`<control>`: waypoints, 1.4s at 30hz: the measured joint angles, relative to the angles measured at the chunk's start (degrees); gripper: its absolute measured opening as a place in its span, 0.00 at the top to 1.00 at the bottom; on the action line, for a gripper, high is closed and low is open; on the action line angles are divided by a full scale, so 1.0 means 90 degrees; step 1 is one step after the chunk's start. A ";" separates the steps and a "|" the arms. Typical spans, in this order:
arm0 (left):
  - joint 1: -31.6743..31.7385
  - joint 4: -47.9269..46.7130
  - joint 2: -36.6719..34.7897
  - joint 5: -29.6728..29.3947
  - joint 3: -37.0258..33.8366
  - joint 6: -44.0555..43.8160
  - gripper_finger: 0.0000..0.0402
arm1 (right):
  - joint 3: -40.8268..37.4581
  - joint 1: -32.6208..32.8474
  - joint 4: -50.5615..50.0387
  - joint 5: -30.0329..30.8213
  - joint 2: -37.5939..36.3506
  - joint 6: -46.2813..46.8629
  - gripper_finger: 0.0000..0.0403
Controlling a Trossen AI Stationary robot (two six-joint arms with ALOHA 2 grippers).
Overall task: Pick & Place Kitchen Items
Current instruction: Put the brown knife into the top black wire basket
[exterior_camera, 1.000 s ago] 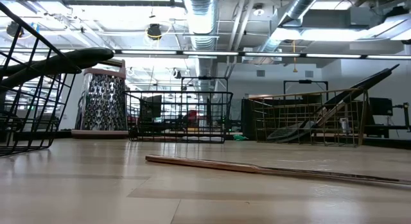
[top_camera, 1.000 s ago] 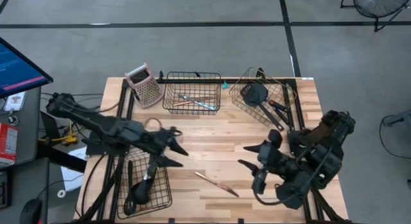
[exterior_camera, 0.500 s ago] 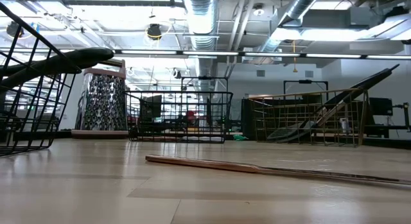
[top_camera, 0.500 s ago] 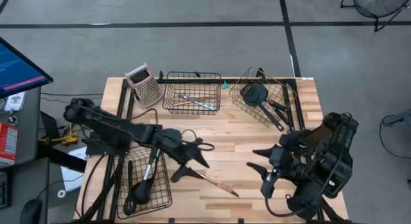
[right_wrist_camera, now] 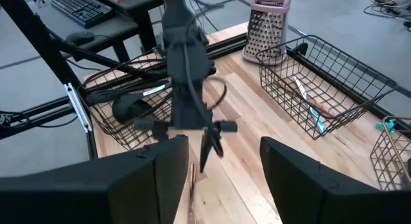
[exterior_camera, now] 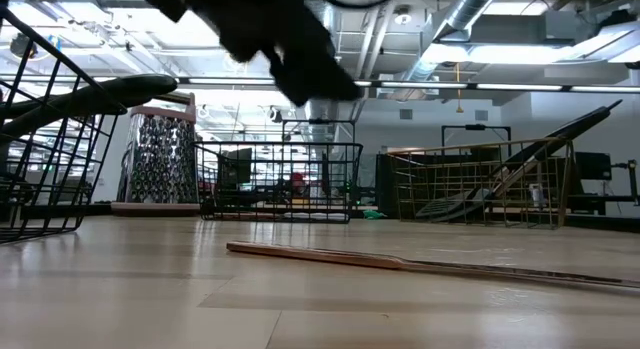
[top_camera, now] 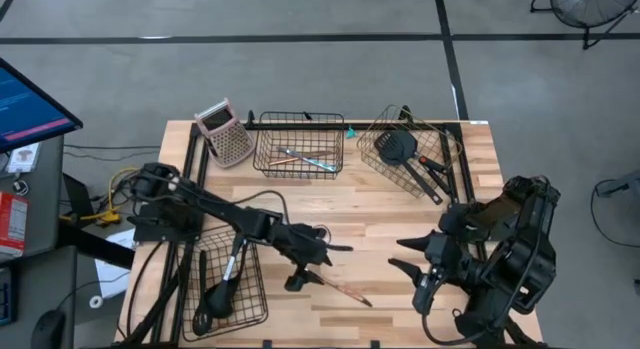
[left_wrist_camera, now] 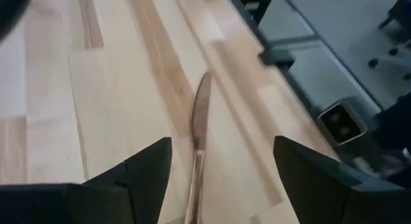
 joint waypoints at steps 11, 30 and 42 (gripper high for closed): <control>-0.0136 0.0061 0.0812 -0.0012 0.0000 0.0632 0.33 | 0.0000 0.0000 -0.0169 0.0000 0.0000 0.0329 0.54; -0.0128 0.0505 0.1825 -0.0103 0.0032 0.0686 0.21 | 0.0000 0.0000 -0.0170 -0.0027 0.0000 0.0381 0.54; -0.0157 0.0490 0.2131 -0.0904 0.0046 0.0992 0.58 | 0.0000 0.0000 -0.0168 -0.0027 0.0000 0.0379 0.54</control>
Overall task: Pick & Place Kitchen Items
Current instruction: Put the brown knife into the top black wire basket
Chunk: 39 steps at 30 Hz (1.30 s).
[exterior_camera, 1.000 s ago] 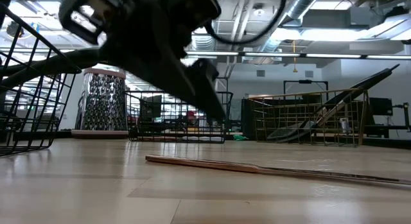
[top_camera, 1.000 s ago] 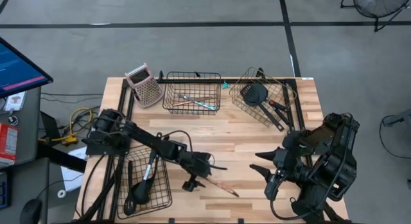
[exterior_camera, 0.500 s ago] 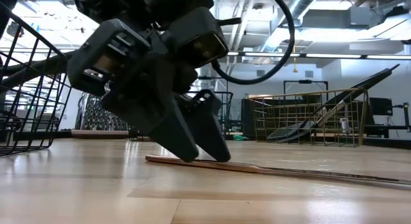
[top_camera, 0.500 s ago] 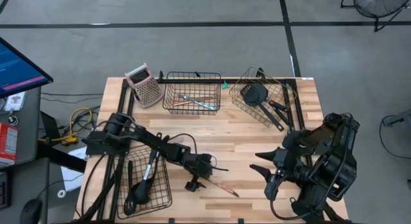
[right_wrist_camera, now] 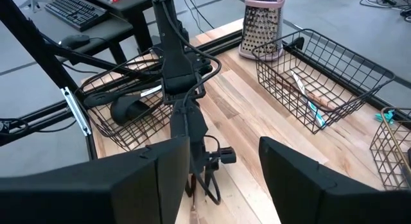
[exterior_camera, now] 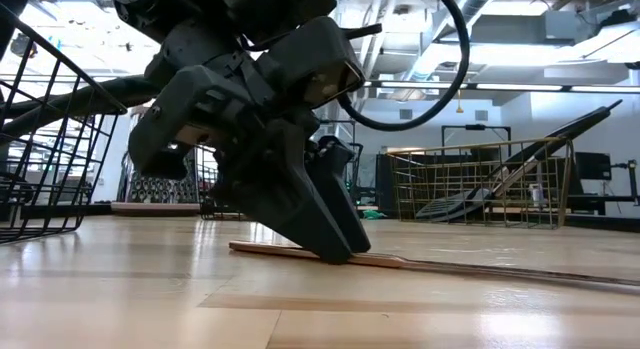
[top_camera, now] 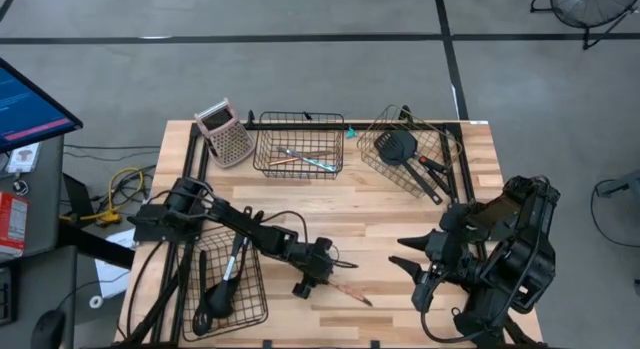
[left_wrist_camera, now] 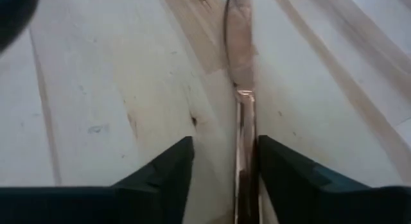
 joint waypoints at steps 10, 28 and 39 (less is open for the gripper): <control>0.0011 0.0035 0.0000 -0.0170 -0.0015 0.0261 0.88 | 0.0000 0.0000 0.0000 0.0000 0.0000 0.0000 0.54; 0.0874 -0.0706 -0.0906 -0.0491 -0.0090 -0.0367 0.99 | -0.0838 -0.0017 0.0007 -0.1370 0.0007 0.1001 0.60; 0.1039 -0.0666 -0.0879 -0.0288 -0.0075 -0.0349 1.00 | -0.3256 -0.0600 0.0661 -0.2548 0.0005 0.1499 0.63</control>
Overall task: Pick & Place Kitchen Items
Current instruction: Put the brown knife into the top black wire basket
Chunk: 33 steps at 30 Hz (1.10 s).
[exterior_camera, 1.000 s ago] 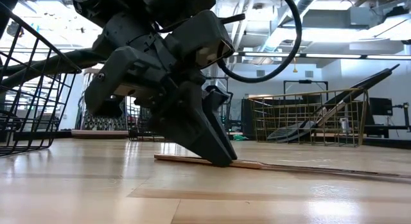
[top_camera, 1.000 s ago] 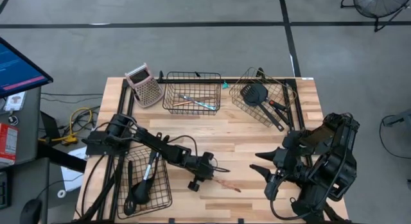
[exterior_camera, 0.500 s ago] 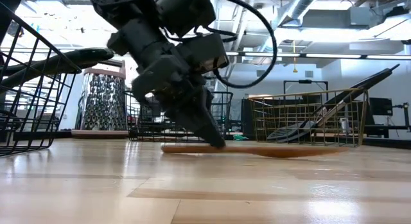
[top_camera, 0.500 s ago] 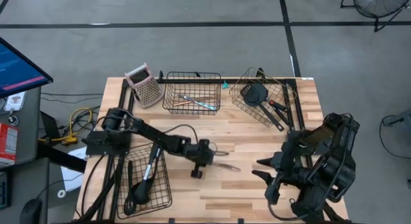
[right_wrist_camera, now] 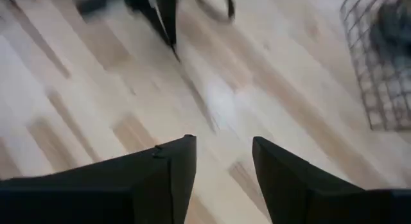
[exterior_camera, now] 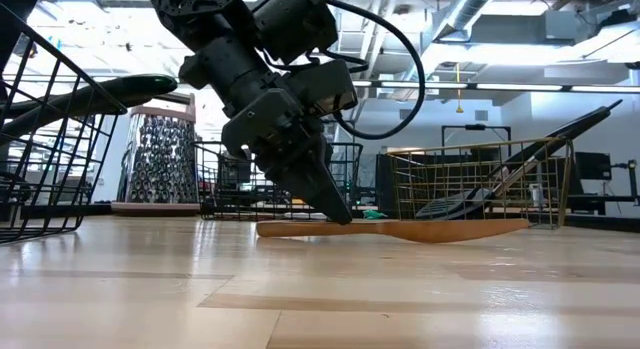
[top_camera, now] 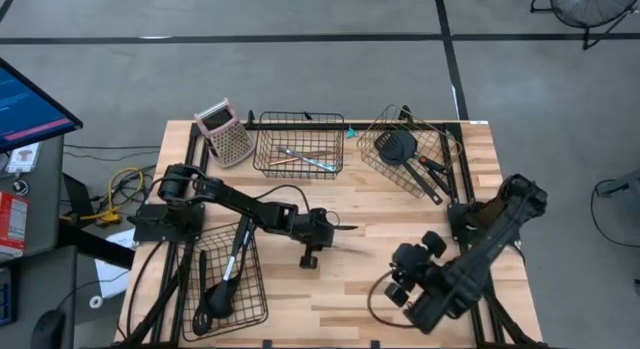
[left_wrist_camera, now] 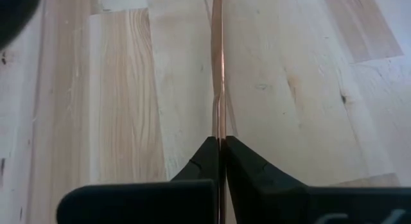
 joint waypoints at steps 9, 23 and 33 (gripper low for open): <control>-0.0002 0.0005 0.0000 -0.0007 0.0010 0.0000 1.00 | -0.1633 -0.1039 0.2987 -0.0971 -0.0007 -0.2480 0.42; -0.0007 0.0034 0.0000 -0.0058 0.0017 0.0002 1.00 | -0.3729 -0.2218 0.5566 -0.1638 -0.0012 -0.5079 0.40; -0.0007 0.0034 0.0000 -0.0061 0.0022 0.0000 1.00 | -0.4560 -0.2912 0.6840 -0.2110 -0.0012 -0.5826 0.41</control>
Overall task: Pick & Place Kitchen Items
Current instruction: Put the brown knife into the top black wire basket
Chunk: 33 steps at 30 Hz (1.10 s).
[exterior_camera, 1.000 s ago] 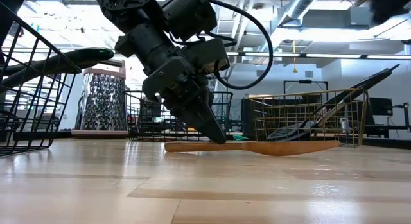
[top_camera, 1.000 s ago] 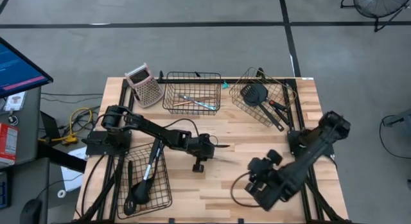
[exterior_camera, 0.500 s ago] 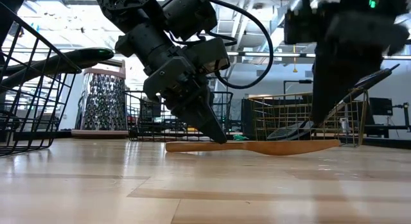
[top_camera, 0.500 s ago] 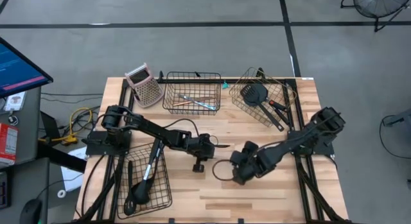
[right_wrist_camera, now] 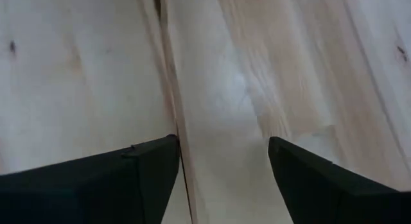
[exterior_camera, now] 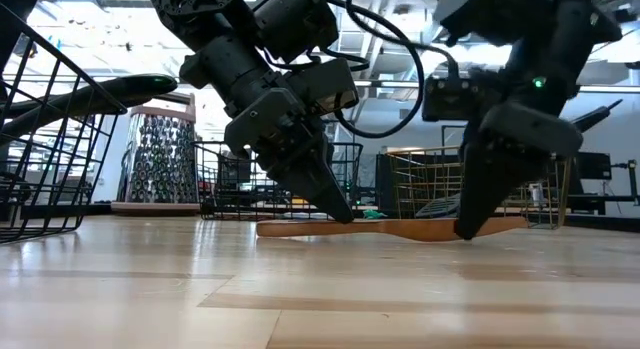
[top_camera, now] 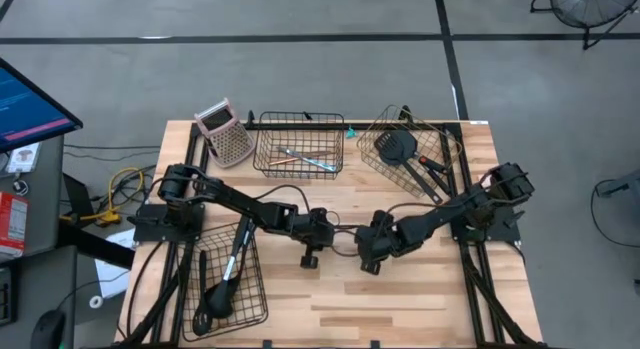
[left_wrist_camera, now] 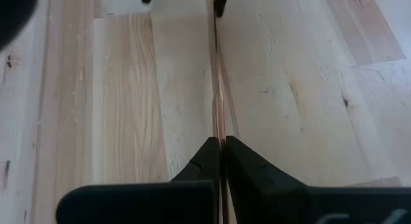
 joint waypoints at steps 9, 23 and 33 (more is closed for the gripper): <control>0.0000 0.0013 0.0000 -0.0054 0.0000 0.0000 1.00 | -0.0302 -0.0135 0.0225 -0.0204 -0.0002 -0.0274 0.79; 0.0053 -0.0015 -0.0247 -0.0306 0.0002 -0.0187 0.99 | -0.0165 -0.0034 0.0185 -0.0412 0.0018 0.0194 1.00; 0.0046 -0.0223 -0.1948 -0.0849 0.0010 -0.0168 0.80 | -0.0075 0.0469 0.0198 -0.0316 0.0024 0.1422 1.00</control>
